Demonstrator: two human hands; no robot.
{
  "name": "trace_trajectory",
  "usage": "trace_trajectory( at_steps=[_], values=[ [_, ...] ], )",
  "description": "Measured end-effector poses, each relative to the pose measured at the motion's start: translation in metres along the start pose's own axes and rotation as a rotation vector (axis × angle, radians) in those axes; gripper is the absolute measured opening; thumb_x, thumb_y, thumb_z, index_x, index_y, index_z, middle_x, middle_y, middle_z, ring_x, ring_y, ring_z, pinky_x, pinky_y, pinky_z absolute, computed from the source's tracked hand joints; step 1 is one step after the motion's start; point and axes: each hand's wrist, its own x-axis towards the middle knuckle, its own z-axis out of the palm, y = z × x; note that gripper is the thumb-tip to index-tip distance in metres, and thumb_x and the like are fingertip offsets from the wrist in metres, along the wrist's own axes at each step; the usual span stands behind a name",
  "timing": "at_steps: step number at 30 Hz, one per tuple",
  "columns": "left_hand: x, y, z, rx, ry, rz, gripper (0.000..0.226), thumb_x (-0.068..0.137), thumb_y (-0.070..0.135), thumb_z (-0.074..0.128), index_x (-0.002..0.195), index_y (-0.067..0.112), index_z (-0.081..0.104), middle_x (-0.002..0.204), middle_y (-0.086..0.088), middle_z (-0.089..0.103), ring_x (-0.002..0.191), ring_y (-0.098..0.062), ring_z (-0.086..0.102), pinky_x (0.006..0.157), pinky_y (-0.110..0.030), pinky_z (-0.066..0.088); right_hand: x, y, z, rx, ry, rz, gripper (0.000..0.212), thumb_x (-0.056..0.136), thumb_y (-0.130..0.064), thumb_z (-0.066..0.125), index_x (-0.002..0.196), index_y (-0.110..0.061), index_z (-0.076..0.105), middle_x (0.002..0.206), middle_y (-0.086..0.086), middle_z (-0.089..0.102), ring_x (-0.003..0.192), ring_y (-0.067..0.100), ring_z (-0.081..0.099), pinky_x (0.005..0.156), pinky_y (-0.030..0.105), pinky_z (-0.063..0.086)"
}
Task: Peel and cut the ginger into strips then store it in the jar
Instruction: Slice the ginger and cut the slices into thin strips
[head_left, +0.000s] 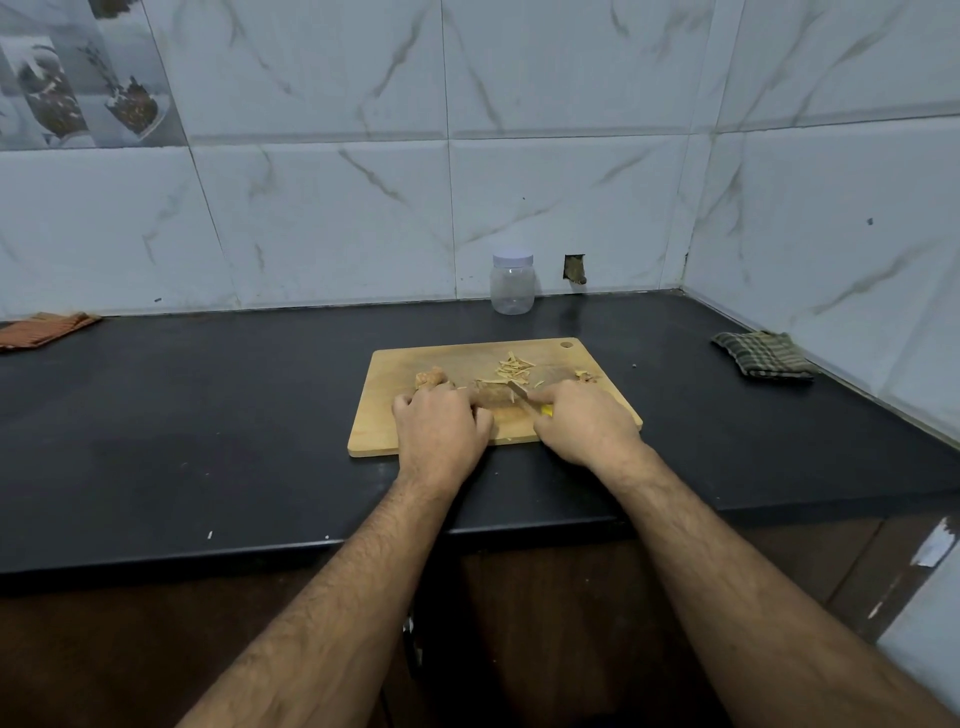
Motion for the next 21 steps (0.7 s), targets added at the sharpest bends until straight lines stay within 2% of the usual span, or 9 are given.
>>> trace_trajectory(
  at_steps=[4, 12, 16, 21],
  values=[
    [0.0, 0.0, -0.002, -0.019, 0.029, -0.041, 0.024, 0.088, 0.03, 0.05, 0.091, 0.026, 0.074, 0.085, 0.009, 0.068, 0.086, -0.015, 0.059, 0.085, -0.037, 0.034, 0.004, -0.007, 0.0, 0.015, 0.002, -0.041, 0.049, 0.091, -0.021, 0.053, 0.137, -0.039, 0.058, 0.131, -0.003, 0.063, 0.117, 0.021, 0.059, 0.077, 0.029, 0.041],
    [0.0, -0.001, -0.002, -0.051, 0.029, -0.091, 0.021, 0.091, 0.029, 0.053, 0.098, 0.027, 0.072, 0.094, 0.008, 0.069, 0.093, -0.017, 0.06, 0.086, -0.037, 0.032, -0.001, -0.005, 0.0, 0.044, 0.017, -0.012, 0.049, 0.091, -0.022, 0.051, 0.138, -0.039, 0.056, 0.133, -0.003, 0.062, 0.116, 0.021, 0.059, 0.078, 0.031, 0.046],
    [0.002, -0.005, -0.001, -0.102, 0.048, -0.167, 0.019, 0.095, 0.03, 0.056, 0.104, 0.028, 0.072, 0.106, 0.007, 0.068, 0.101, -0.02, 0.061, 0.088, -0.04, 0.033, -0.015, -0.009, 0.004, 0.113, -0.007, -0.078, 0.047, 0.091, -0.027, 0.054, 0.135, -0.042, 0.058, 0.142, -0.008, 0.056, 0.112, 0.018, 0.06, 0.082, 0.032, 0.052],
    [0.002, -0.005, 0.0, -0.118, 0.063, -0.179, 0.019, 0.096, 0.033, 0.056, 0.107, 0.028, 0.071, 0.11, 0.008, 0.068, 0.101, -0.018, 0.062, 0.089, -0.04, 0.033, -0.024, -0.009, 0.01, 0.121, -0.05, -0.093, 0.048, 0.091, -0.027, 0.054, 0.137, -0.043, 0.057, 0.14, -0.009, 0.058, 0.121, 0.018, 0.056, 0.092, 0.034, 0.052]
  ],
)
